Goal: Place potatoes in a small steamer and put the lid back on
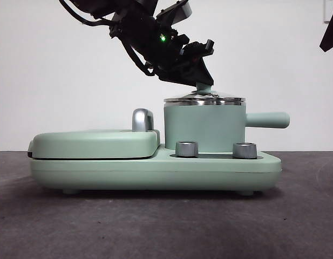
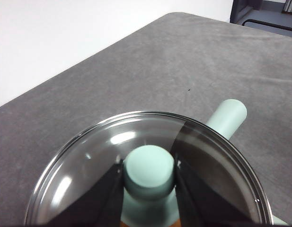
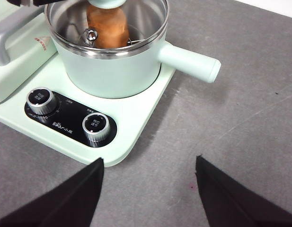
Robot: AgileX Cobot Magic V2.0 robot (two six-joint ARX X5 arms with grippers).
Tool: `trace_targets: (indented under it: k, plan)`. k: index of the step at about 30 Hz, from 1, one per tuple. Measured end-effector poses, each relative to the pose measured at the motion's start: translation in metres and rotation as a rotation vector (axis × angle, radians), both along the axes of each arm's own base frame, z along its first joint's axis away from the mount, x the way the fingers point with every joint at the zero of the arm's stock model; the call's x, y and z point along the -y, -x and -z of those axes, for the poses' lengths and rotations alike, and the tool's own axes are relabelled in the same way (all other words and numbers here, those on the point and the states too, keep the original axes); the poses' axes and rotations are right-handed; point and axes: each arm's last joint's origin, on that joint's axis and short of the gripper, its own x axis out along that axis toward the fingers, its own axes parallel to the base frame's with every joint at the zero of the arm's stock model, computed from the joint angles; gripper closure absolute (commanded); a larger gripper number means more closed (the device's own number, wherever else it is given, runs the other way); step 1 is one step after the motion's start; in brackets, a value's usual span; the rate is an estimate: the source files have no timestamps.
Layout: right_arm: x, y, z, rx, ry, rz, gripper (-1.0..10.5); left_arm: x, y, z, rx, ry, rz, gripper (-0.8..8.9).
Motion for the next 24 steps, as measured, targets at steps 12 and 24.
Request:
trace_targets:
  k: [12,24]
  plan:
    - [0.0001,0.0002,0.0004,-0.004,0.001,0.000,6.4,0.0000,-0.0003,-0.0001,0.012,0.009,-0.001,8.07]
    - [0.0001,0.0003,0.0005,-0.006,0.002,0.000,6.4,-0.0006,0.0004,0.0020,-0.023,-0.003,0.005,8.07]
